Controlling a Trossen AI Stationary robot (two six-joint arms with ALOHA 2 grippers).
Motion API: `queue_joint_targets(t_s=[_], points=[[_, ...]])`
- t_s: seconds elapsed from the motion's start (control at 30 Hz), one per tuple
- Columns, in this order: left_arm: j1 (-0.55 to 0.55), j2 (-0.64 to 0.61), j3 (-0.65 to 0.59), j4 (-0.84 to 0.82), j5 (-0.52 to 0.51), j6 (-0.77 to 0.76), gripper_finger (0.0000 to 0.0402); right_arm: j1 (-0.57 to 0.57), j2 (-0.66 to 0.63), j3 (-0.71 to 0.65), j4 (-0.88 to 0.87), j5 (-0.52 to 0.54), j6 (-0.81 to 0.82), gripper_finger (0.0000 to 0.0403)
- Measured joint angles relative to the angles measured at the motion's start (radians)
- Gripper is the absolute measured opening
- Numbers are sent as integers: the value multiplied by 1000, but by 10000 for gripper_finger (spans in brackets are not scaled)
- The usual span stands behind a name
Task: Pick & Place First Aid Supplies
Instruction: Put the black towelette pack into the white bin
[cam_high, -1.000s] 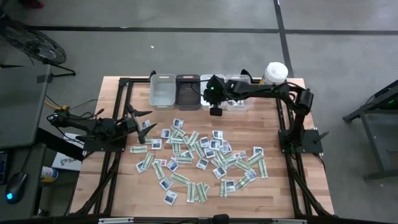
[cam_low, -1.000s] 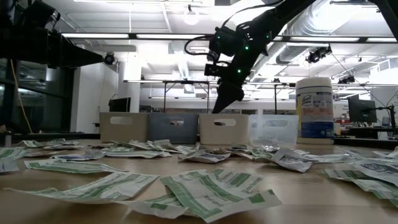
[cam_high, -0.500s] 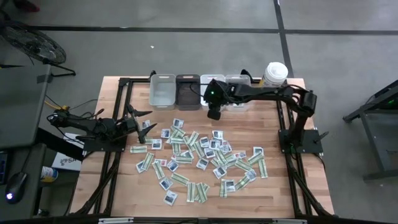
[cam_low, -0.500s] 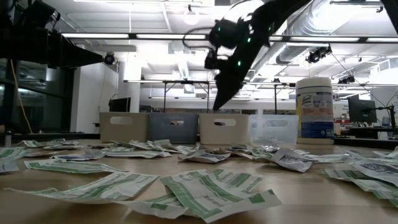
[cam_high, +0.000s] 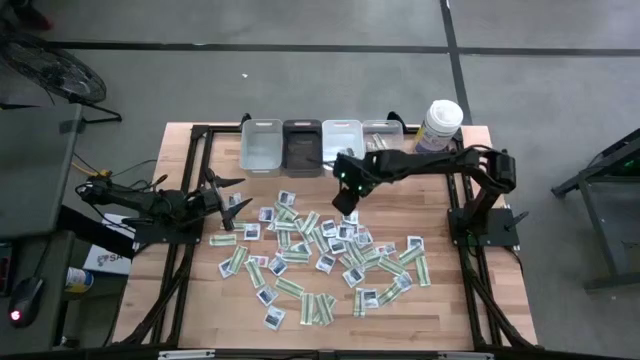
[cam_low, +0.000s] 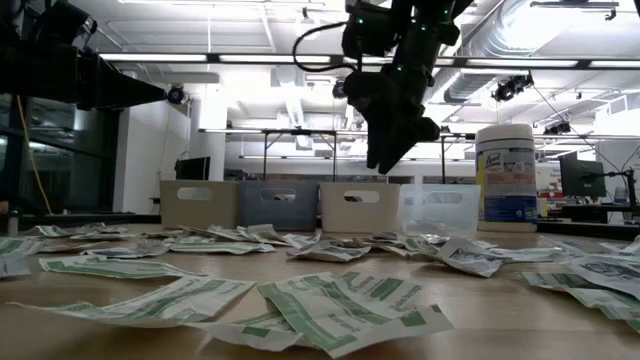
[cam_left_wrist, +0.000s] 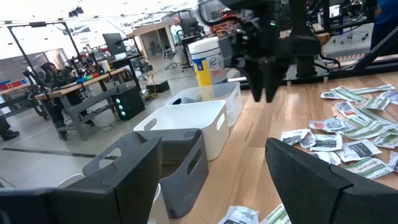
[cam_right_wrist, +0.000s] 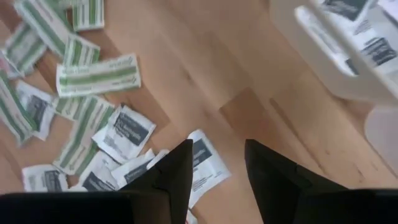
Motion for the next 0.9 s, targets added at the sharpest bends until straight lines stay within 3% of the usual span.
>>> queue_joint_targets(t_s=[0.4,0.9], points=[[0,0,0,0,0,0,280,91,86,0,4,-17,157,138],[0,0,0,0,0,0,280,120,173,1,22,5,198,138]])
